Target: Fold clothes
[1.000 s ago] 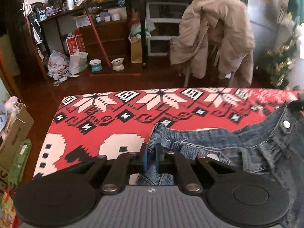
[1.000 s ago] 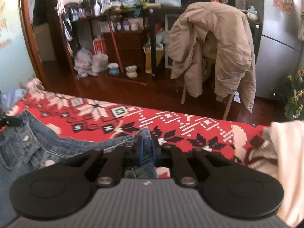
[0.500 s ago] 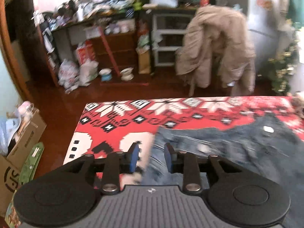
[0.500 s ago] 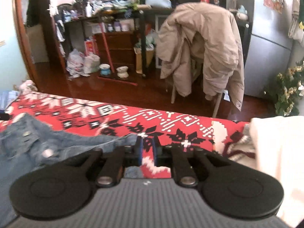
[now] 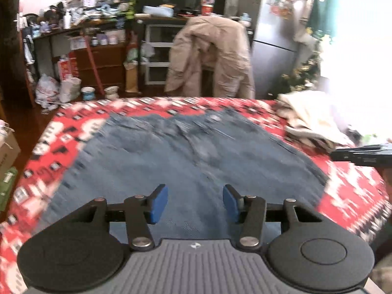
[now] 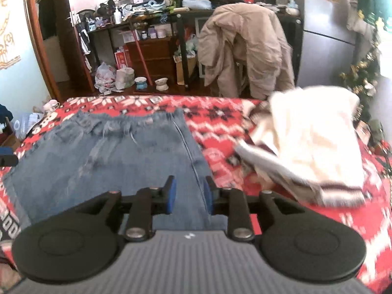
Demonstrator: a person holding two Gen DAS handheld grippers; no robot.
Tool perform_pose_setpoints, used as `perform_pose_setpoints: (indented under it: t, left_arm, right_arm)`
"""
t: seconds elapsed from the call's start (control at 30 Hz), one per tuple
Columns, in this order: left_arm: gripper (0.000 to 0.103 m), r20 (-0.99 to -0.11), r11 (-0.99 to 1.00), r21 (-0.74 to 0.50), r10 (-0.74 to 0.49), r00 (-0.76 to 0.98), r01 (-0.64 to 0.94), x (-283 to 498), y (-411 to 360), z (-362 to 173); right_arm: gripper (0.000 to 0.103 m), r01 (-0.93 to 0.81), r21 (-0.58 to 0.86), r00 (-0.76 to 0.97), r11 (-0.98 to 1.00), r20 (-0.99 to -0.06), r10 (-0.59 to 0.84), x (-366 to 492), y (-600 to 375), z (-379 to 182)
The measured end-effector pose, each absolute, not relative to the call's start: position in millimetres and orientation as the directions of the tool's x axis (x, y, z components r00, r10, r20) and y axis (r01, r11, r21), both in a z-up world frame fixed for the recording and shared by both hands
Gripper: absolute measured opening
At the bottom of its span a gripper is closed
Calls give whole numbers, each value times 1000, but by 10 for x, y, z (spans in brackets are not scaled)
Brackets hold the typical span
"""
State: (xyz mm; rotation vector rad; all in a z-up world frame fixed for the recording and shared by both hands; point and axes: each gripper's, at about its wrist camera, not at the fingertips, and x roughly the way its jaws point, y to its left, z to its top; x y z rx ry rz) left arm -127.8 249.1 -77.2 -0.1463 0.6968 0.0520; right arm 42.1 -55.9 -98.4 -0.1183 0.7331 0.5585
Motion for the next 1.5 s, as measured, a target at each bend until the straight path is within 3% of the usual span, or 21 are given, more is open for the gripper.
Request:
perform_pose_setpoints:
  t: [0.13,0.23,0.53,0.63,0.73,0.8,0.83,0.9,1.1,1.27,1.37,1.4,1.43,1.5]
  left_arm:
    - [50,-644,997,-72,-17,765,-39,-1508,2144,-919]
    - [56,-643,1000,-28,-19,765,1,-1598,1932,-1021]
    - [55,-632,990,121,21,775,72,-1556,1520,-1292]
    - [39,-627,983,167,44,778,79,-1526,1456,-1368]
    - [38,-626,973,216,76,776,80,-1535,1435,-1430]
    - [23,-625,965,249,96,775,80,-1541,1421,-1472]
    - [4,-624,961,265,107,774,81,-1544,1414,-1493]
    - [5,-622,951,297,128,773,81,-1550,1401,-1535]
    - [4,-617,908,398,158,771,133,-1670,1300,-1683]
    - [5,-611,873,457,169,774,170,-1777,1208,-1792]
    - [11,-645,922,364,151,749,128,-1674,1328,-1706]
    - [11,-657,937,330,143,740,112,-1645,1374,-1675]
    - [13,-660,944,310,131,739,109,-1675,1395,-1646]
    - [23,-666,957,271,109,738,103,-1734,1438,-1587]
  right_arm:
    - [27,-497,78,594,864,-696,405,244,-907,-1170]
    - [29,-497,74,588,865,-704,399,228,-1022,-1310]
    - [40,-475,148,565,868,-705,429,478,-887,-1612]
    - [40,-478,131,566,868,-710,419,521,-799,-1665]
    - [40,-477,116,574,871,-710,409,553,-744,-1703]
    - [35,-472,115,578,874,-708,405,571,-724,-1715]
    - [32,-474,109,580,874,-708,403,572,-712,-1717]
    - [18,-497,84,582,864,-706,403,546,-671,-1711]
    - [10,-487,40,615,872,-694,375,499,-727,-1623]
    - [11,-474,73,603,878,-699,384,501,-846,-1701]
    - [16,-466,74,607,882,-699,379,508,-863,-1718]
    - [25,-459,80,607,885,-699,378,517,-883,-1714]
    - [28,-446,96,609,890,-696,380,526,-922,-1697]
    - [29,-414,125,620,902,-686,380,532,-1009,-1646]
